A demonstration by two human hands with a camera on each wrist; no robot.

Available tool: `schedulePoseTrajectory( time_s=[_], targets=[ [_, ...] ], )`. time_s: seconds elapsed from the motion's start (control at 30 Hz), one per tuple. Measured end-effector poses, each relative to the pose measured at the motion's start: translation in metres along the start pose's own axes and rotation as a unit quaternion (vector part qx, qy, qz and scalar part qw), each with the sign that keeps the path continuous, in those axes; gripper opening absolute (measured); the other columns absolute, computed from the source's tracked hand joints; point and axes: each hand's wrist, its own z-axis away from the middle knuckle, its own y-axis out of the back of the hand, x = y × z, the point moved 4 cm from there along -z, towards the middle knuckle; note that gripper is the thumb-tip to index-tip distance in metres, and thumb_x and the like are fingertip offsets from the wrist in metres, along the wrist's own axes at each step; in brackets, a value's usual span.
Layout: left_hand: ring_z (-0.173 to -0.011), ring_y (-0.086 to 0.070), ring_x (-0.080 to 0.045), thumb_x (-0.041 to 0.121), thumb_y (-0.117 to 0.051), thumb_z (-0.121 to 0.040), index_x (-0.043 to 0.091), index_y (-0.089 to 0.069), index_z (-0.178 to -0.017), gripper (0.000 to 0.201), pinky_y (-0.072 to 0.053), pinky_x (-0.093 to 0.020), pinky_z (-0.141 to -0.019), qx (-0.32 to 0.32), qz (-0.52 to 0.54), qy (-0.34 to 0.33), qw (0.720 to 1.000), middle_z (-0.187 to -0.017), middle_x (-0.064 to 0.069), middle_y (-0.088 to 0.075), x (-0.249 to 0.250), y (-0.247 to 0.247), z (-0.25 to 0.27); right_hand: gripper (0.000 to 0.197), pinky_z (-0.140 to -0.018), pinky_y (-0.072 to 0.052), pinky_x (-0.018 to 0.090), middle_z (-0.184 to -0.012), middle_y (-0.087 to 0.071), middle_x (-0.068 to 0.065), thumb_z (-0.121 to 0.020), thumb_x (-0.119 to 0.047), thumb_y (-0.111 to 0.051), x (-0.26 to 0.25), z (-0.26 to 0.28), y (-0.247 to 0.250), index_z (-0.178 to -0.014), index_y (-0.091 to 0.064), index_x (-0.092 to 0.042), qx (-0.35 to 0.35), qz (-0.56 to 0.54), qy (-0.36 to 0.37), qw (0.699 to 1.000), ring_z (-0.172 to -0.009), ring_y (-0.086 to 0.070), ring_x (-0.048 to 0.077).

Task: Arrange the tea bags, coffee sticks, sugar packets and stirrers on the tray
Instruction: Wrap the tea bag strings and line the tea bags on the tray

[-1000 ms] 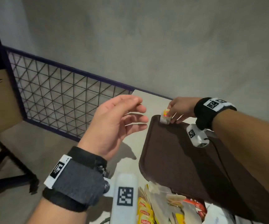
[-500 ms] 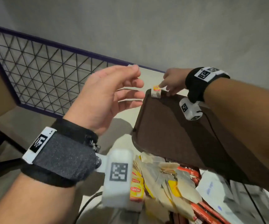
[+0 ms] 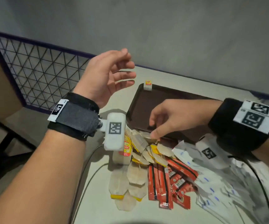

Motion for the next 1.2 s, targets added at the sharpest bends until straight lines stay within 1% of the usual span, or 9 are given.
schedulePoseTrajectory(
  time_s=[0.2,0.33,0.43,0.6,0.73,0.93,1.07,1.13,1.2],
  targets=[
    [-0.076,-0.069,-0.02,0.032,-0.059,-0.099,0.016,-0.065,-0.097,0.017,-0.057,-0.034,-0.072,-0.004,0.052,-0.006,0.999,-0.084,0.0,-0.069,0.008,-0.021,-0.003,0.046,-0.082,-0.058,0.032,-0.099,-0.072,-0.013,-0.072,-0.065,-0.08,-0.001,0.007,-0.016,-0.105,-0.07,-0.034,0.012,-0.05,0.024,0.998,-0.09,-0.067,0.006],
    [-0.08,-0.07,-0.021,0.033,-0.061,-0.098,0.016,-0.066,-0.1,0.018,-0.058,-0.035,-0.075,-0.024,0.002,0.0,1.0,-0.088,-0.001,-0.07,0.002,-0.027,-0.006,0.015,-0.079,-0.058,0.032,-0.089,-0.072,-0.01,-0.088,-0.043,-0.076,0.0,0.007,-0.012,-0.092,-0.075,-0.028,0.067,-0.023,0.041,0.997,-0.081,-0.065,0.005],
    [-0.08,-0.071,-0.022,0.029,-0.06,-0.099,0.013,-0.066,-0.101,0.018,-0.059,-0.036,-0.077,-0.036,-0.012,0.007,0.999,-0.089,-0.004,-0.071,-0.003,-0.028,-0.002,0.01,-0.077,-0.056,0.033,-0.082,-0.074,-0.004,-0.092,-0.031,-0.073,0.001,0.01,0.002,-0.087,-0.076,-0.023,0.12,-0.073,0.056,0.988,-0.072,-0.065,0.006],
    [-0.092,-0.071,-0.024,0.027,-0.066,-0.09,0.008,-0.068,-0.104,0.023,-0.06,-0.035,-0.079,-0.075,-0.022,0.023,0.997,-0.097,-0.009,-0.074,-0.012,-0.043,0.007,0.006,-0.064,-0.046,0.035,-0.078,-0.072,0.02,-0.089,-0.009,-0.073,0.001,0.039,0.034,-0.089,-0.075,-0.004,0.21,-0.291,0.127,0.925,-0.06,-0.059,0.014],
    [-0.074,-0.07,-0.013,0.019,-0.073,-0.086,0.005,-0.072,-0.1,0.02,-0.057,-0.023,-0.063,-0.12,-0.021,0.018,0.992,-0.084,-0.004,-0.074,-0.018,-0.063,0.017,0.007,-0.054,-0.043,0.033,-0.072,-0.07,0.015,-0.088,0.001,-0.07,0.008,0.052,0.044,-0.082,-0.07,0.003,0.249,-0.372,0.16,0.88,-0.058,-0.058,0.02],
    [-0.07,-0.071,-0.019,0.016,-0.074,-0.077,0.006,-0.075,-0.091,0.017,-0.057,-0.024,-0.06,-0.078,-0.044,0.013,0.996,-0.085,-0.013,-0.074,-0.029,-0.064,0.016,0.008,-0.052,-0.045,0.035,-0.072,-0.069,0.02,-0.089,-0.003,-0.07,0.016,0.048,0.048,-0.084,-0.072,0.003,0.269,-0.369,0.148,0.877,-0.057,-0.057,0.021],
    [-0.083,-0.07,-0.02,0.021,-0.084,-0.075,0.015,-0.079,-0.087,0.015,-0.056,-0.034,-0.079,-0.025,-0.042,0.017,0.999,-0.094,-0.011,-0.076,-0.034,-0.059,0.014,0.019,-0.055,-0.048,0.035,-0.075,-0.067,0.019,-0.084,-0.018,-0.079,0.018,0.043,0.047,-0.091,-0.071,-0.002,0.295,-0.403,0.142,0.855,-0.062,-0.059,0.02],
    [-0.075,-0.07,-0.017,0.022,-0.079,-0.073,0.015,-0.079,-0.085,0.014,-0.057,-0.029,-0.073,0.009,0.0,0.008,1.0,-0.09,-0.009,-0.076,-0.031,-0.058,0.013,0.035,-0.058,-0.052,0.033,-0.082,-0.07,0.019,-0.073,-0.032,-0.082,0.018,0.039,0.046,-0.095,-0.07,-0.008,0.307,-0.414,0.137,0.846,-0.067,-0.064,0.018],
    [-0.07,-0.068,-0.015,0.023,-0.075,-0.074,0.015,-0.078,-0.087,0.016,-0.054,-0.028,-0.069,0.029,0.029,0.001,0.999,-0.089,-0.008,-0.076,-0.029,-0.058,0.013,0.037,-0.061,-0.055,0.033,-0.083,-0.071,0.02,-0.07,-0.03,-0.083,0.016,0.035,0.042,-0.095,-0.069,-0.007,0.3,-0.414,0.14,0.848,-0.068,-0.067,0.02]
  ],
)
